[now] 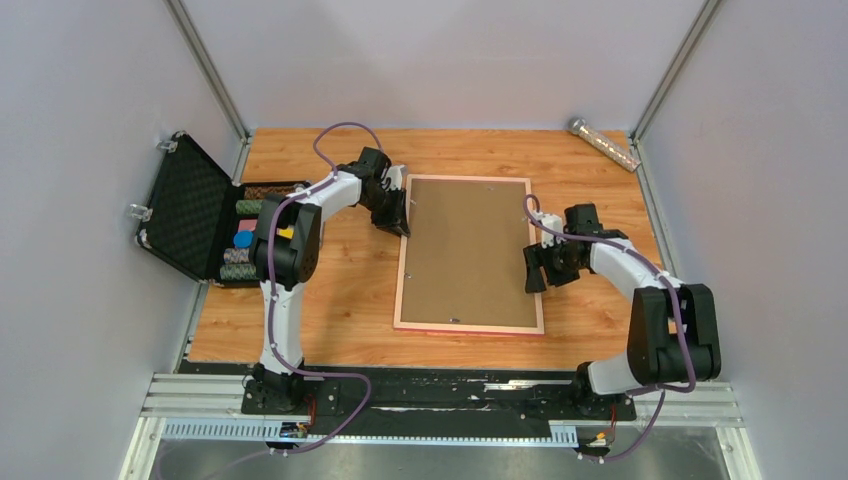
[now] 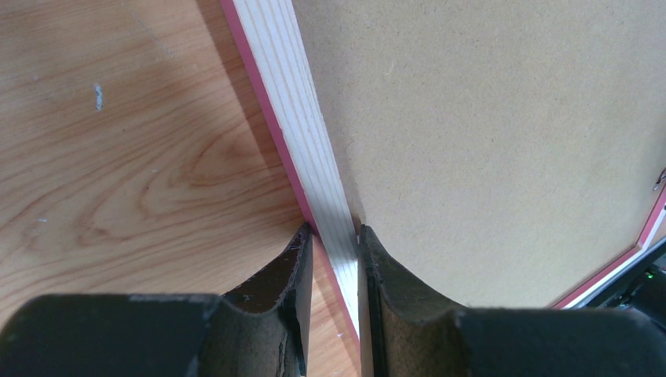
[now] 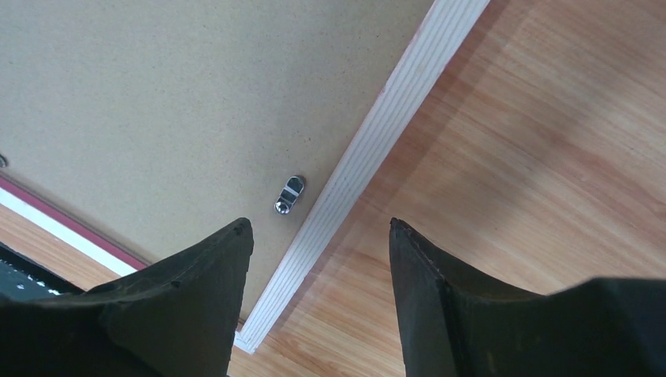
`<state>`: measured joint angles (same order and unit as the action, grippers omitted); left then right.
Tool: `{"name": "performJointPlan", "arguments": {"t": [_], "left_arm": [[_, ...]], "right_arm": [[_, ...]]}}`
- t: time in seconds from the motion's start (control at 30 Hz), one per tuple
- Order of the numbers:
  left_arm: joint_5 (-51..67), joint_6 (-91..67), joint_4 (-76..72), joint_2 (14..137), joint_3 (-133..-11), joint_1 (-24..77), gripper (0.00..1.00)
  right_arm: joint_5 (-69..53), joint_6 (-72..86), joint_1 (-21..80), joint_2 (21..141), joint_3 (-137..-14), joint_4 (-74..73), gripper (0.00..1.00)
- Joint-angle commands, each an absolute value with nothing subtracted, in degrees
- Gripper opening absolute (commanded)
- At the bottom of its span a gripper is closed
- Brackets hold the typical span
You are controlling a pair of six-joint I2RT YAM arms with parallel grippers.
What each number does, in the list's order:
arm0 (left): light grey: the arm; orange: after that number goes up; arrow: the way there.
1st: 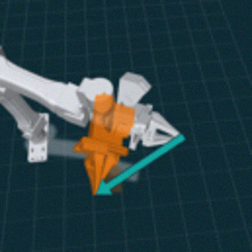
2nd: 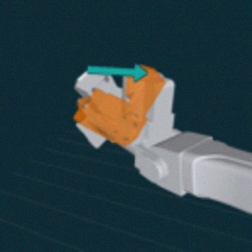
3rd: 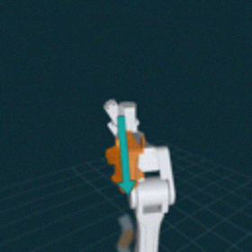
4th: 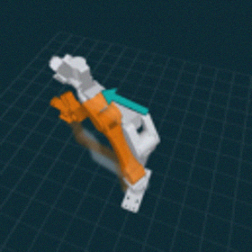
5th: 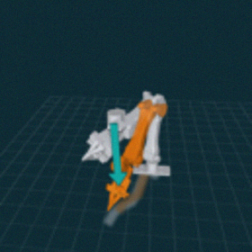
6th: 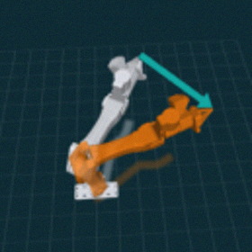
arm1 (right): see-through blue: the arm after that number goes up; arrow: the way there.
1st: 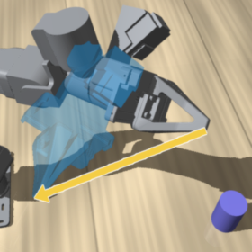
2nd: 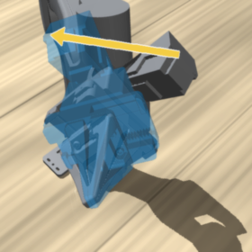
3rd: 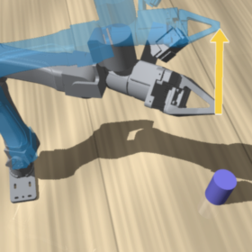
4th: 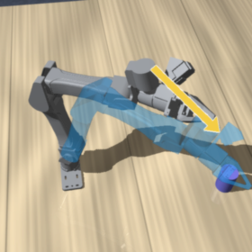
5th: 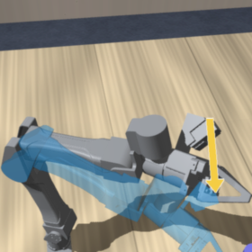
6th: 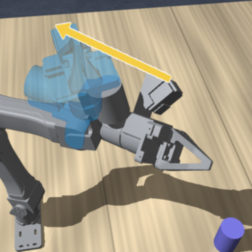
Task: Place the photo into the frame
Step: Install the photo frame at the center of the board.
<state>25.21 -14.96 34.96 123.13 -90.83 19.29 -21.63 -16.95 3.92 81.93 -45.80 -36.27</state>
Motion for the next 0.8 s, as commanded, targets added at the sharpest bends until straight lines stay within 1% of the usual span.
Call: {"name": "performJointPlan", "arguments": {"t": [0.0, 0.37, 0.77], "left_arm": [[22.8, -12.8, 33.6, 123.3, -90.6, 18.2, 0.00], [22.8, -12.7, 33.6, 123.3, -90.8, 18.2, 0.00], [22.8, -12.7, 33.7, 123.1, -90.6, 18.1, 0.00]], "right_arm": [[-18.5, -15.1, 5.4, 84.0, -48.6, -34.4, 0.62], [-16.6, -12.9, 7.2, 86.1, -50.9, -34.4, 0.55], [-13.9, -12.0, 9.8, 87.2, -50.9, -34.4, 0.52]]}}
